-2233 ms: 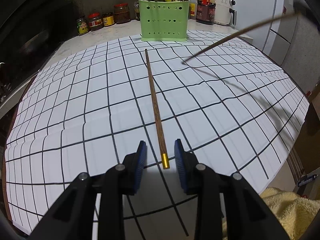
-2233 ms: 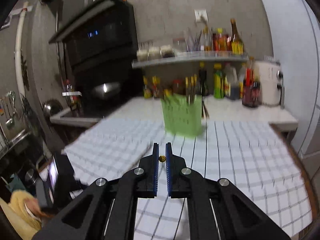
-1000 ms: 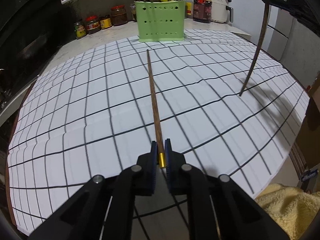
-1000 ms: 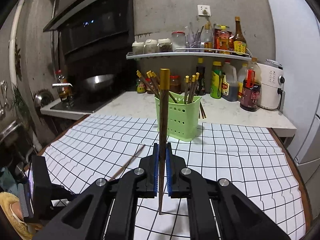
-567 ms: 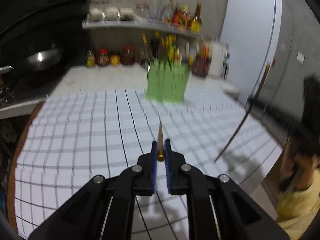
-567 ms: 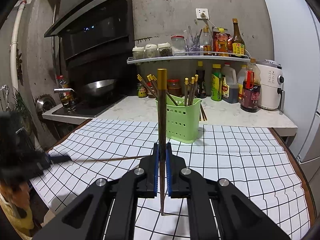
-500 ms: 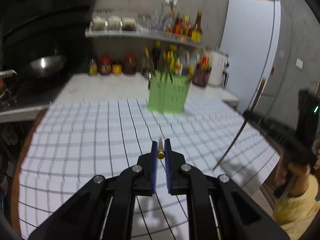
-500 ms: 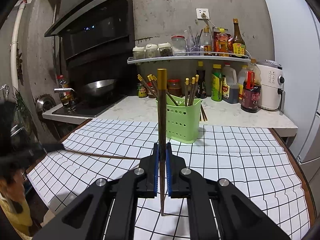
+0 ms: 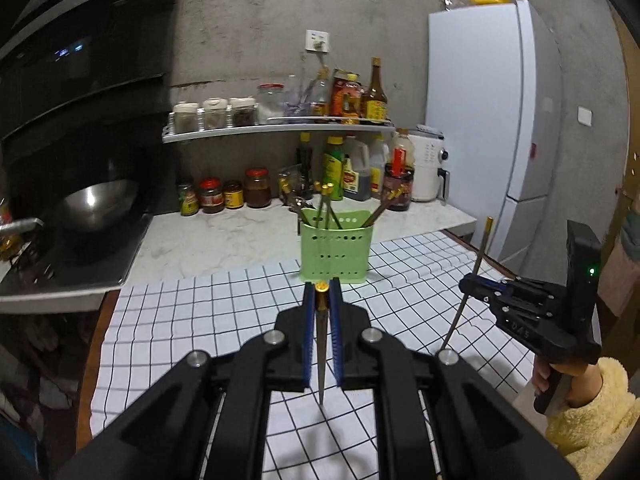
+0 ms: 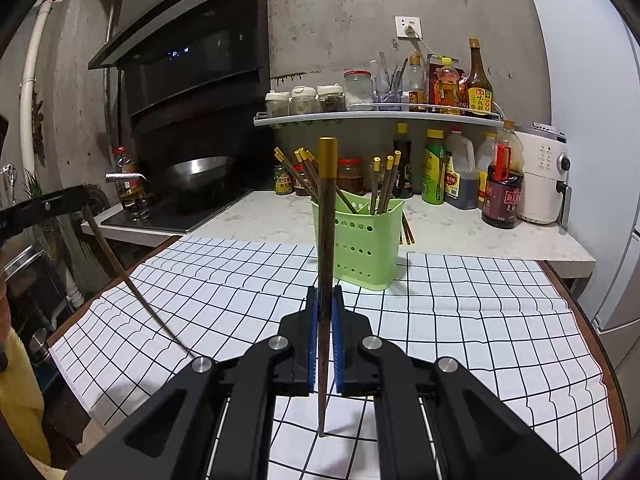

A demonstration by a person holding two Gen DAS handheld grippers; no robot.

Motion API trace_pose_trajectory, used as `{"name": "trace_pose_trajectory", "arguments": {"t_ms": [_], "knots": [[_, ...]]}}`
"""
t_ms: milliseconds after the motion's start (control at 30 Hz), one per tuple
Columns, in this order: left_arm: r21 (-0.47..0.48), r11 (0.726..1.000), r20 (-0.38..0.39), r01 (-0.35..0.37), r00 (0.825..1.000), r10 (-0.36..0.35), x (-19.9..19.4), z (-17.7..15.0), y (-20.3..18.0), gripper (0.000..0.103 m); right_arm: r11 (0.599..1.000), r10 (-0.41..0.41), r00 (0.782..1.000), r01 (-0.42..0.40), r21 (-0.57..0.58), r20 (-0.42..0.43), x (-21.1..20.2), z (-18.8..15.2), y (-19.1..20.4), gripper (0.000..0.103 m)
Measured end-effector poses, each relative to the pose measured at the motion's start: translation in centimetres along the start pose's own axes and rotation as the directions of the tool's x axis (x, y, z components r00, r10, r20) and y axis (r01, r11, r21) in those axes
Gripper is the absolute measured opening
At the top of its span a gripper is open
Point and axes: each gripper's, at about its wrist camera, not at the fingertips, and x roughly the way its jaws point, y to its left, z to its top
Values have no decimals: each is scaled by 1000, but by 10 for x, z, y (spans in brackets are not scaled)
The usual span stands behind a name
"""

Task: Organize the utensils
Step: 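Carry the upright chopsticks over the green holder with both tools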

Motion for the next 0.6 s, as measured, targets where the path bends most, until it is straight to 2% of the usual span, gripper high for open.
{"name": "trace_pose_trajectory", "arguments": {"t_ms": [200,300,400,600], "knots": [[20,1000,1,-11,1000,11,13,4,-11,7,1000,-9,1000,9,-23,16,1,-2,2,7],[18,1000,-79,-21,997,22,29,-8,-12,7,1000,-8,1000,8,-27,16,1,-2,1,7],[24,998,-174,-51,983,54,55,-27,-11,7,999,-10,1000,10,-41,7,-1,-2,3,7],[30,997,-221,-70,972,75,62,-39,-8,7,999,-15,999,14,-38,-33,-1,3,4,7]]}}
